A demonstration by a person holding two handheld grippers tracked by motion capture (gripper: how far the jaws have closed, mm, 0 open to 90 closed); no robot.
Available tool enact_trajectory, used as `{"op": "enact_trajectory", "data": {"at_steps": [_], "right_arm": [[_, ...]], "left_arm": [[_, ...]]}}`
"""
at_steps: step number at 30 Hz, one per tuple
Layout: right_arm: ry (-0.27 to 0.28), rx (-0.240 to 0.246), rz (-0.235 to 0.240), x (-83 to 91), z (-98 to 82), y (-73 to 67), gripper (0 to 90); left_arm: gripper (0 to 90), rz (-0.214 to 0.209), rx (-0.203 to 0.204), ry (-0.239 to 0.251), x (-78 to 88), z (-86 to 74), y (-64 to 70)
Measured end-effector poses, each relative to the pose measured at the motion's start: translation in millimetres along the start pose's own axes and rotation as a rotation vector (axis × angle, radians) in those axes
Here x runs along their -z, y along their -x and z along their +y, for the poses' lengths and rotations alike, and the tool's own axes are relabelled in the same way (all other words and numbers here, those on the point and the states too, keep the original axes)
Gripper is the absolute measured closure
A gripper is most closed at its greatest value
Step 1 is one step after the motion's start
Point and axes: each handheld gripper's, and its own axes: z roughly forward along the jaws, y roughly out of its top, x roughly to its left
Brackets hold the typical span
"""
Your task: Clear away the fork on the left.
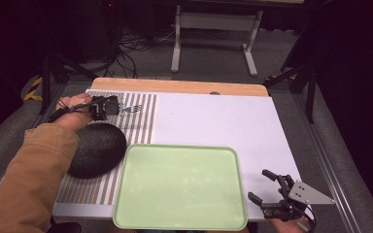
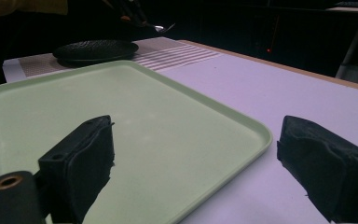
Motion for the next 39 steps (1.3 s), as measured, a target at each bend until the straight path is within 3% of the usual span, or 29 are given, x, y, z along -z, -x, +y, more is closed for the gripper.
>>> {"op": "enact_trajectory", "data": {"at_steps": [4,10,20,29,34,39], "right_arm": [[0.002,0.003,-0.001,-0.2,0.8,0.8,11.2],[0.003,0.009,0.006,-3.0,2.3,1.5,11.2],[0.006,0.021,0.018,-8.6,6.1,4.2,11.3],[0.019,0.037,0.013,-9.9,10.5,8.1,11.3],[0.019,0.047,0.028,-16.0,12.7,8.6,11.3],[0.02,0.046,0.039,-19.6,13.6,9.9,11.3]], "left_arm": [[77.5,0.014,0.047,0.002,17.9,-0.9,5.0],[77.5,0.025,0.064,0.008,37.5,-2.0,14.1],[77.5,0.015,0.142,0.021,77.1,6.6,34.4],[77.5,-0.057,0.264,0.076,107.4,1.4,62.4],[77.5,-0.092,0.299,0.108,118.6,-2.0,74.7],[77.5,-0.173,0.345,0.175,125.6,-3.4,82.7]]}}
